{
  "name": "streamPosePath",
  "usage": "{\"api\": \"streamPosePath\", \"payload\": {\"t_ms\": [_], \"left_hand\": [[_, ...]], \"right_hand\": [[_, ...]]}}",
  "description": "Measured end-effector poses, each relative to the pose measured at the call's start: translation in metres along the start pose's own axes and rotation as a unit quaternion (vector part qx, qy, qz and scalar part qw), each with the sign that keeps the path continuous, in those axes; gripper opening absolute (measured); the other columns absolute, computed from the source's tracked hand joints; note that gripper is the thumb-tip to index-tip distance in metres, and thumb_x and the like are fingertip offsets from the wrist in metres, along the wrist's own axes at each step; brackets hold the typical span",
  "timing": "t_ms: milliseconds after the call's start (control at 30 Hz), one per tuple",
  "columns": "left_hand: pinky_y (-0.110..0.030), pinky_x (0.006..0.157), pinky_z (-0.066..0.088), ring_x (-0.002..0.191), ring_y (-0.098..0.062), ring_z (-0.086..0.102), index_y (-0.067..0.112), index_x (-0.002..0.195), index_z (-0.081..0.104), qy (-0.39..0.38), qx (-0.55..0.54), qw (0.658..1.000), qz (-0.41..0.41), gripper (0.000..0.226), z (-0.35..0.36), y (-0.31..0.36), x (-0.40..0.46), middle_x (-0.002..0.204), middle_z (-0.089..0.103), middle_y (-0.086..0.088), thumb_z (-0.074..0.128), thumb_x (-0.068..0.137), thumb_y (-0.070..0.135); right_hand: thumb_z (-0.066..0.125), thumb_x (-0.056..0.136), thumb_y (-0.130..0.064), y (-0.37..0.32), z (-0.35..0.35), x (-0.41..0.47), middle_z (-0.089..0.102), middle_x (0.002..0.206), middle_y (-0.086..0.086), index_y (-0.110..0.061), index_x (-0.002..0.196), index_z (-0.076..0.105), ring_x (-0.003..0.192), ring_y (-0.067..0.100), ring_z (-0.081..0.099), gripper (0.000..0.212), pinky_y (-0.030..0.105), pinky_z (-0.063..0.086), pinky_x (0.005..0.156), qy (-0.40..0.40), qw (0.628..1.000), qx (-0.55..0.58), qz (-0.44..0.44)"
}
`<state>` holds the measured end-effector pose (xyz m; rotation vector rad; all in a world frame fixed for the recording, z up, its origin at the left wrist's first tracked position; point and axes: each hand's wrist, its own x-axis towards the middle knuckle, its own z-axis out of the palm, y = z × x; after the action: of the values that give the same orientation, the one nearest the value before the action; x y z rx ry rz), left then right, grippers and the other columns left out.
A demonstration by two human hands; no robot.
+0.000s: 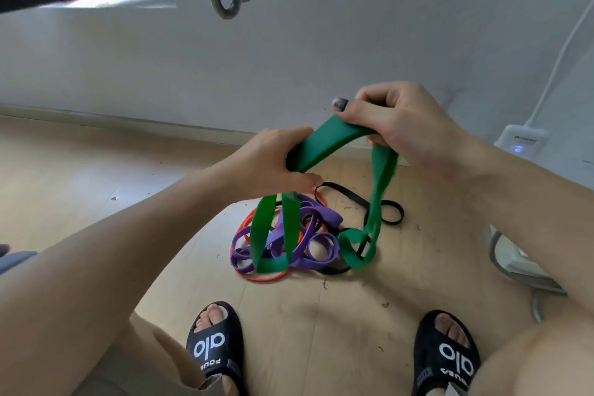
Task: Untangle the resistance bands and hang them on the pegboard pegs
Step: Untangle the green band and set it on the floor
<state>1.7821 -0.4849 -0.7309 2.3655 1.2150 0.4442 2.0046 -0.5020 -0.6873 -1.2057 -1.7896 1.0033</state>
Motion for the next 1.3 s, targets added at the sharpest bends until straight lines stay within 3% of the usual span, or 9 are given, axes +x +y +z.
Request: {"api": "streamPosePath", "payload": {"t_ms": [167,333,533,633,767,833,1000,1100,1300], "left_hand": [[-0.026,0.055,0.034,0.062,-0.011,0.049,0.028,0.088,0.053,-0.003,0.004,1.0,-0.013,0.029,0.01,-0.017,-0.009,0.067,0.05,0.004,0.079,0.081,0.039],[-0.023,0.051,0.03,0.051,-0.01,0.039,0.015,0.078,0.054,0.059,-0.052,0.997,-0.022,0.038,-0.001,-0.001,-0.006,0.059,0.041,0.006,0.083,0.082,0.039],[-0.024,0.053,0.034,0.052,-0.006,0.043,0.012,0.085,0.058,0.037,-0.092,0.995,-0.006,0.034,-0.008,0.022,-0.004,0.06,0.047,0.009,0.081,0.086,0.038],[-0.033,0.058,0.043,0.06,-0.013,0.054,0.01,0.093,0.062,0.018,-0.118,0.993,-0.007,0.036,-0.007,0.025,-0.001,0.069,0.06,0.001,0.082,0.084,0.039],[-0.04,0.072,0.057,0.08,-0.018,0.071,0.025,0.105,0.067,-0.04,-0.103,0.994,-0.013,0.028,-0.003,0.015,-0.007,0.088,0.074,0.004,0.082,0.083,0.036],[-0.028,0.062,0.051,0.066,-0.009,0.065,0.034,0.089,0.063,-0.063,-0.099,0.993,-0.033,0.021,0.002,0.009,-0.011,0.072,0.068,0.014,0.083,0.083,0.032],[-0.044,0.061,0.045,0.06,-0.021,0.053,0.012,0.073,0.053,-0.067,-0.079,0.991,-0.085,0.048,0.006,-0.007,-0.009,0.067,0.055,-0.01,0.08,0.072,0.051],[-0.026,0.055,0.033,0.051,-0.009,0.04,0.025,0.065,0.045,-0.032,-0.101,0.99,-0.088,0.044,0.007,-0.007,-0.008,0.057,0.04,0.009,0.086,0.08,0.034],[-0.027,0.05,0.038,0.047,-0.008,0.048,0.012,0.079,0.059,0.017,-0.047,0.995,-0.083,0.037,-0.001,-0.001,-0.002,0.06,0.049,0.004,0.082,0.083,0.042]], "right_hand": [[0.068,0.095,-0.044,0.01,-0.012,0.0,0.035,0.056,0.001,0.001,0.071,0.056,0.054,0.016,0.035,0.052,0.026,0.027,0.057,0.021,0.999,-0.006,0.029],[0.056,0.101,-0.049,0.026,-0.031,0.002,0.049,0.051,-0.004,-0.016,0.059,0.055,0.051,0.014,0.044,0.053,0.031,0.036,0.063,-0.017,0.993,-0.06,0.104],[0.039,0.091,-0.076,0.029,-0.014,-0.001,0.078,0.092,0.0,-0.023,0.095,0.077,0.094,0.021,0.072,0.065,0.046,0.051,0.102,-0.094,0.985,-0.047,0.137],[0.053,0.091,-0.066,0.027,0.006,-0.002,0.071,0.078,0.002,-0.018,0.085,0.077,0.078,0.017,0.07,0.054,0.042,0.054,0.087,-0.099,0.989,0.018,0.105],[0.064,0.098,-0.044,0.02,0.021,-0.008,0.046,0.059,-0.004,-0.019,0.066,0.058,0.055,0.01,0.042,0.041,0.023,0.033,0.054,-0.084,0.993,0.056,0.054],[0.067,0.098,-0.04,0.016,0.026,-0.006,0.041,0.056,-0.005,-0.021,0.061,0.054,0.052,0.01,0.036,0.043,0.023,0.028,0.052,-0.07,0.995,0.054,0.053],[0.069,0.096,-0.04,0.009,0.016,0.0,0.033,0.061,0.0,-0.025,0.056,0.056,0.054,0.015,0.027,0.044,0.03,0.019,0.053,-0.009,0.989,0.127,0.069],[0.069,0.095,-0.038,0.01,0.004,0.003,0.032,0.056,-0.001,-0.024,0.053,0.055,0.053,0.016,0.027,0.046,0.03,0.02,0.052,0.02,0.991,0.113,0.07],[0.065,0.095,-0.048,0.026,-0.017,0.004,0.038,0.057,0.003,-0.015,0.06,0.053,0.049,0.013,0.034,0.05,0.032,0.025,0.057,0.019,0.996,-0.006,0.087]]}}
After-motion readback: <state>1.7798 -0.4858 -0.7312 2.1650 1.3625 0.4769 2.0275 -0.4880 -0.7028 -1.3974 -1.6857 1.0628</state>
